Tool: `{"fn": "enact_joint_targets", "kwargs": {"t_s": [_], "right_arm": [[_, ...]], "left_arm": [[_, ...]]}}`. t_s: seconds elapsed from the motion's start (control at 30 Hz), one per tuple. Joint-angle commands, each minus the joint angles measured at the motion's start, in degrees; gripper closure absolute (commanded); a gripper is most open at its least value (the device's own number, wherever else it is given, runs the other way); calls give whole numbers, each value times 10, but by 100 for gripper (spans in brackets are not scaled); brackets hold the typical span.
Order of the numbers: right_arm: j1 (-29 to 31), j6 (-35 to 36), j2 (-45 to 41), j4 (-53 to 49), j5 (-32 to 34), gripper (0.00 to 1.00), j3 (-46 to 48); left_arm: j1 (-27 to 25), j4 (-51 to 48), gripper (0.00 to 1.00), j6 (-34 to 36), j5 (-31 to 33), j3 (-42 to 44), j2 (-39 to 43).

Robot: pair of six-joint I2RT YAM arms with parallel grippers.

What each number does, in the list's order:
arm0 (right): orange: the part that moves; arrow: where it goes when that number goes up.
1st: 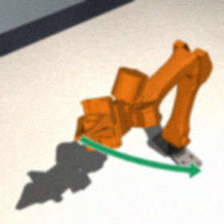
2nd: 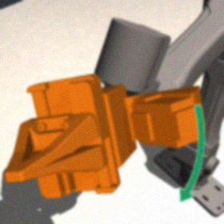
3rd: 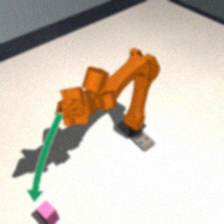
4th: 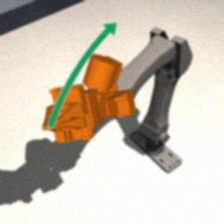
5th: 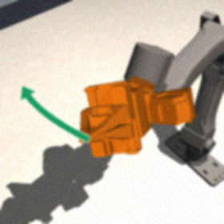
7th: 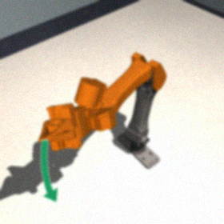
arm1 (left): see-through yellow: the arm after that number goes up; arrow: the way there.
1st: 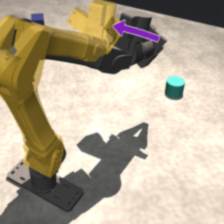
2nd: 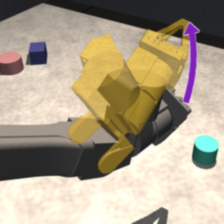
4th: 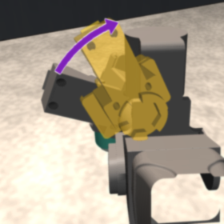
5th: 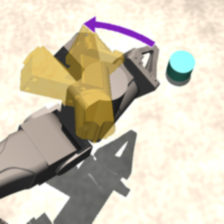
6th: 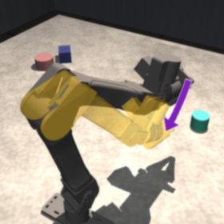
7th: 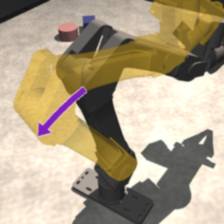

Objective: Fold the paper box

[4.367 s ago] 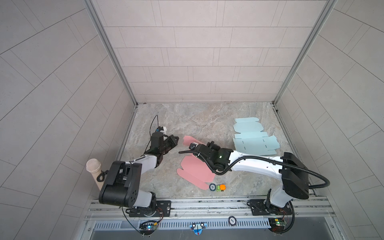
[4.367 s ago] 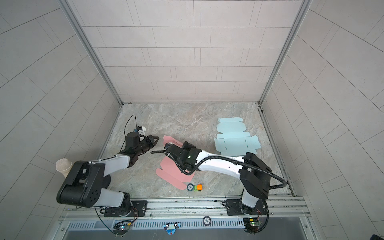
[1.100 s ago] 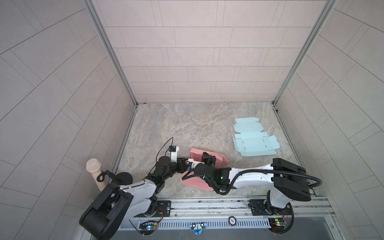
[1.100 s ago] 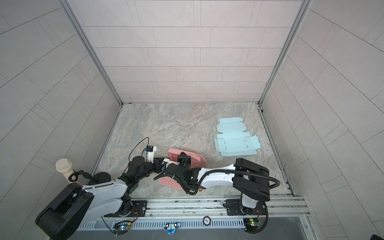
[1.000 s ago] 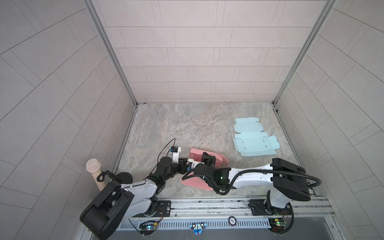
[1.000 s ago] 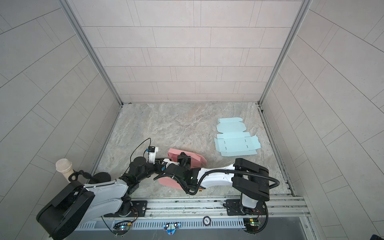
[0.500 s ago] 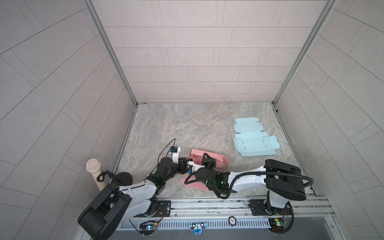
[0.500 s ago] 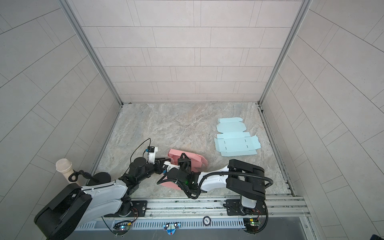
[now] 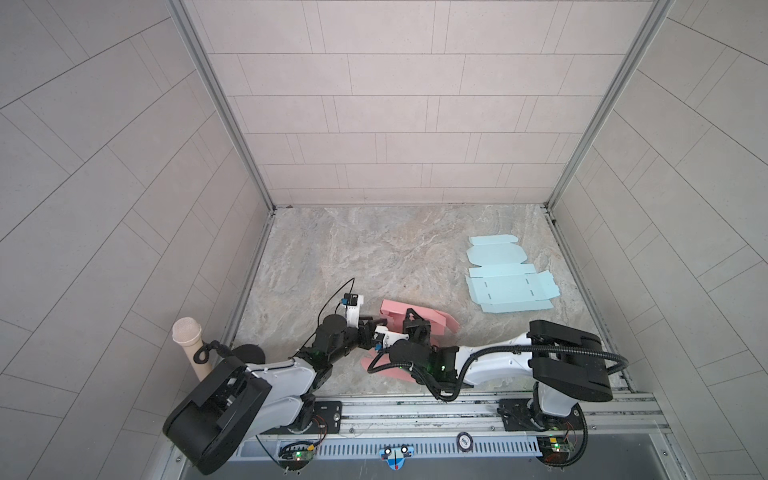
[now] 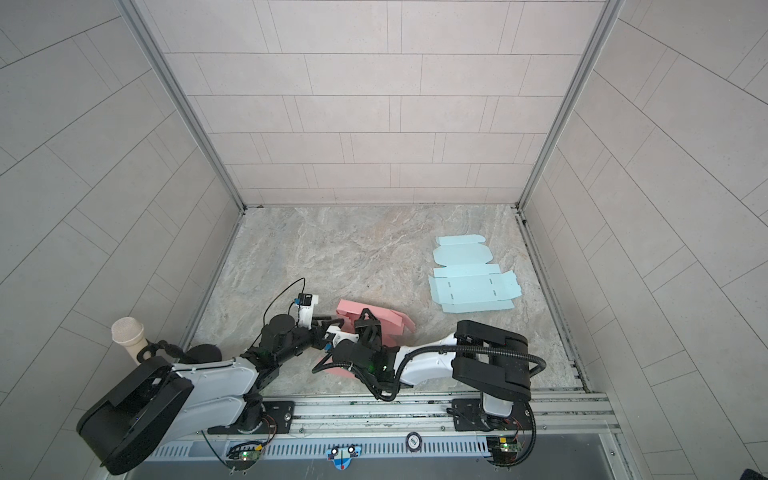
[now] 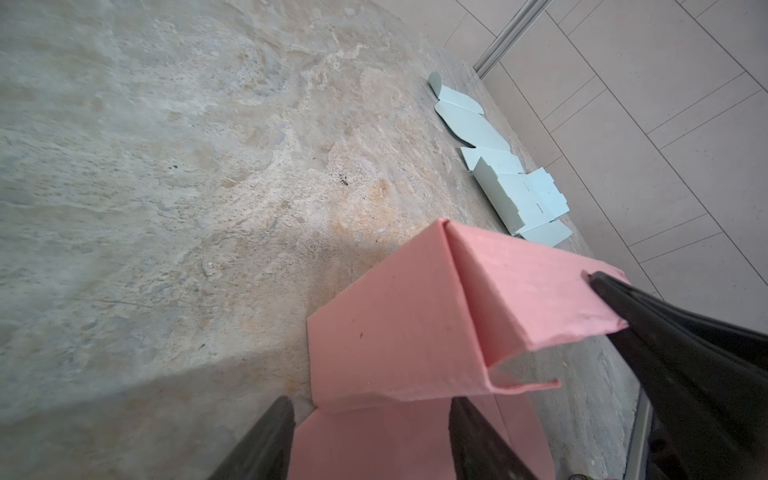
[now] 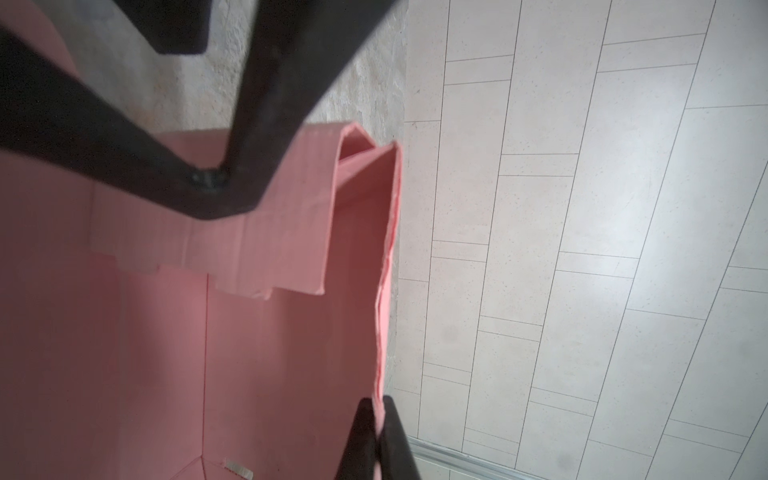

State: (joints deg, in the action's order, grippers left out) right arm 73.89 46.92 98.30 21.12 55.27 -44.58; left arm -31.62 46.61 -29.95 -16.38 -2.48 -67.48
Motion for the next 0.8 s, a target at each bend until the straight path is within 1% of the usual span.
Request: {"fn": "enact_joint_targets", "kwargs": {"t_s": [0.0,0.1,0.27,0.33,0.47,0.57,0.77], "right_arm": [[6,-2,15,-17,-7,100,-6],[6,20,20,22,9,100,4],[6,47,29,75,25,100,14],[6,31,19,57,14,100,11],[0,-30,-17,-24,-25,100,0],[-6,-42,-29,-40,-39,100,-2],[-17,-57,-13,-58,-50,100,-15]], "left_arm": [[-1,27,29,1,9,7,9],[-1,12,28,-2,11,10,21],[-1,-28,30,0,19,9,49],[-1,-38,32,2,21,11,58],[-2,-38,32,7,19,7,52],[-1,-20,32,11,16,3,35],[-8,19,33,36,13,-16,-5]]}}
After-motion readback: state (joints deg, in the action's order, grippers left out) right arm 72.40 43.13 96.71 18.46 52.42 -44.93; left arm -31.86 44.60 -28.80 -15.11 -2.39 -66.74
